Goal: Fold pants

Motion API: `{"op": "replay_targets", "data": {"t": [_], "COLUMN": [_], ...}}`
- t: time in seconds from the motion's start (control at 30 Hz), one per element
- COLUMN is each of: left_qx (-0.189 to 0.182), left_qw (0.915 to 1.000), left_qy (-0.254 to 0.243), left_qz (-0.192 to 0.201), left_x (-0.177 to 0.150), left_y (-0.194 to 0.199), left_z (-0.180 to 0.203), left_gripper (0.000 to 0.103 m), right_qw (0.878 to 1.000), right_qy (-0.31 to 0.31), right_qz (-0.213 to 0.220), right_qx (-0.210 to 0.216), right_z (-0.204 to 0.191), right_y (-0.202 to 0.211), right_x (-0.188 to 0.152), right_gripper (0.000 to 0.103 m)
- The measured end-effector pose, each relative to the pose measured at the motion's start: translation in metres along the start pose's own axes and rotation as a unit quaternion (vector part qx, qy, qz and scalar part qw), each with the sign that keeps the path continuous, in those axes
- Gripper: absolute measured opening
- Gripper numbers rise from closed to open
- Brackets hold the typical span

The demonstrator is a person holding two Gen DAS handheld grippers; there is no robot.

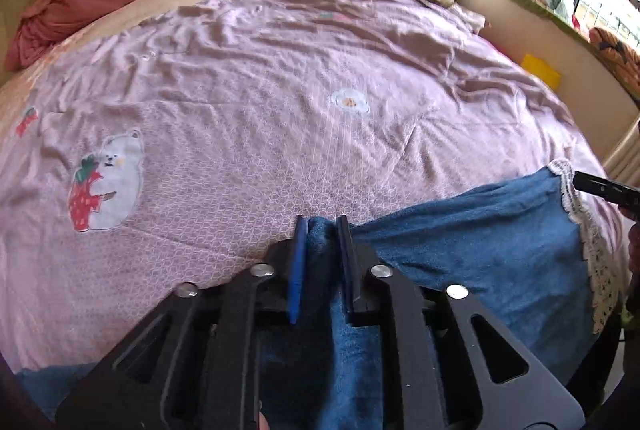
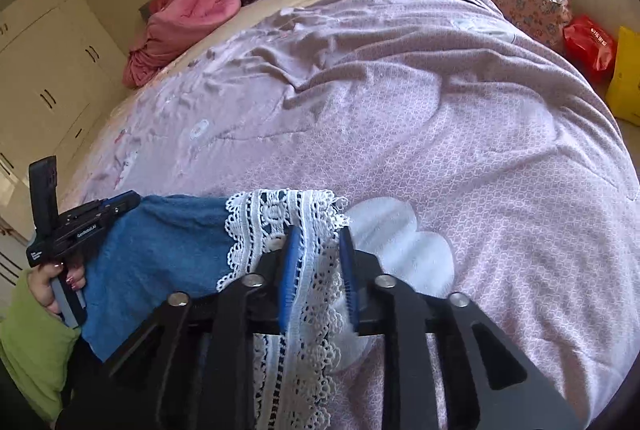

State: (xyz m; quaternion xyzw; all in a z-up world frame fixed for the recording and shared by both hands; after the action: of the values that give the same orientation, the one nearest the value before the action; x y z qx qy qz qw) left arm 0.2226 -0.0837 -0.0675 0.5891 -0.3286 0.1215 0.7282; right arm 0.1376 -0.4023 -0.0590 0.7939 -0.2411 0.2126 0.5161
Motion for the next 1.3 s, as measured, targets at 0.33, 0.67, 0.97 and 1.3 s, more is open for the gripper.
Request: {"op": "replay_targets", "data": {"t": [0.33, 0.67, 0.97, 1.3], "left_qx": [-0.022, -0.03, -0.002, 0.025], "left_qw": [0.9985, 0.9984, 1.0, 0.9997], "left_qy": [-0.002, -0.01, 0.002, 0.005], "left_qz": [-0.05, -0.048, -0.004, 0.003], "left_x": [-0.005, -0.01, 0.022, 0.028], "left_y": [-0.011, -0.009, 0.0, -0.028], "left_z": [-0.002, 0.009, 0.011, 0.008], "left_gripper": [0.041, 0.008, 0.003, 0.003], "right_qw": [0.998, 0.996, 0.991, 0.99], "right_qy": [0.005, 0.042, 0.117, 0.125], "right_qz": [-0.048, -0.027, 0.053, -0.053], "right_qx": [0.036, 0.072, 0.034, -0.037], "right_z": [0.002, -0.022, -0.046, -0.012], "right_y": [-0.038, -0.027, -0.001, -0.077], "right_x": [0.012, 0.004, 0.059, 0.067], "right_gripper": [0.05, 0.02, 0.018, 0.02]}}
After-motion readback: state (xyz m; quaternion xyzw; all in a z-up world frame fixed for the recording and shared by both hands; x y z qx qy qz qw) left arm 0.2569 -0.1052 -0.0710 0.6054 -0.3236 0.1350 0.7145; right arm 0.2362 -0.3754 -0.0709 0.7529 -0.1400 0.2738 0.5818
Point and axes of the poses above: each gripper's, at about its wrist camera, not at the fingertips, and y roughly against the way its jaws point, z to its right, x to its top, the point moved 5 cm from there along -y, roughly the way its jaws point, and after that the axes turned 1 degree about y, right-handed, at the moved point
